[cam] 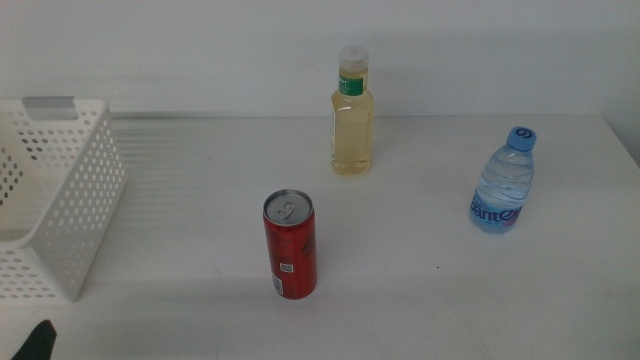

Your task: Use arms to grab the bottles and put them into the dustbin to the left of the table.

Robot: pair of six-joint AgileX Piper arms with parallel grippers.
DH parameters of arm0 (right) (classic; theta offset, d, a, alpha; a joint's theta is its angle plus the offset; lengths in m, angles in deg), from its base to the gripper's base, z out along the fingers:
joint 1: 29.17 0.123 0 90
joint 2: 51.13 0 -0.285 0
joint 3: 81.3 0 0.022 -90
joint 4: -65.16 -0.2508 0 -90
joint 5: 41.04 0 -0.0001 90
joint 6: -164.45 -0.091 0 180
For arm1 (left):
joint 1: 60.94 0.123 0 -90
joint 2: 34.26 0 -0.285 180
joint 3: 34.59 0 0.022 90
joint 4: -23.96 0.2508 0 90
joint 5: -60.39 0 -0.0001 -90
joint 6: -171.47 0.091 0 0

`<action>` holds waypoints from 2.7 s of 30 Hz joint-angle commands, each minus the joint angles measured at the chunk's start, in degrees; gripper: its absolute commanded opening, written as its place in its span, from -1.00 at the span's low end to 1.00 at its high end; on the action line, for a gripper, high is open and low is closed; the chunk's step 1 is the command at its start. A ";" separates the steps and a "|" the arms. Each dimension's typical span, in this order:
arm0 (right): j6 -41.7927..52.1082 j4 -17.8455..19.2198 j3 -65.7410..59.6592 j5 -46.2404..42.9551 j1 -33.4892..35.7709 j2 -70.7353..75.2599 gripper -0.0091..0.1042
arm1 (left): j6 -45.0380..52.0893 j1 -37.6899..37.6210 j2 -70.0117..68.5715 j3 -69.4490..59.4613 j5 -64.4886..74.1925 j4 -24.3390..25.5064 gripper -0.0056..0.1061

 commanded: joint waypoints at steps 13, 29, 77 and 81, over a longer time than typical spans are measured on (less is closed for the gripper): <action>0.68 0.75 0.30 -3.86 -0.37 1.55 0.27 | -0.79 -17.03 23.77 -0.19 -36.16 -0.97 0.71; 0.68 0.76 0.30 -3.86 -0.37 1.55 0.27 | -3.41 -34.76 62.63 -0.19 -72.27 -3.21 0.71; 0.68 0.76 0.30 -3.86 -0.37 1.55 0.27 | -10.00 -34.76 93.50 16.03 -86.02 5.53 0.71; 0.68 0.76 0.30 -3.86 -0.37 1.55 0.27 | -10.06 -34.76 95.05 18.73 -85.04 5.72 0.71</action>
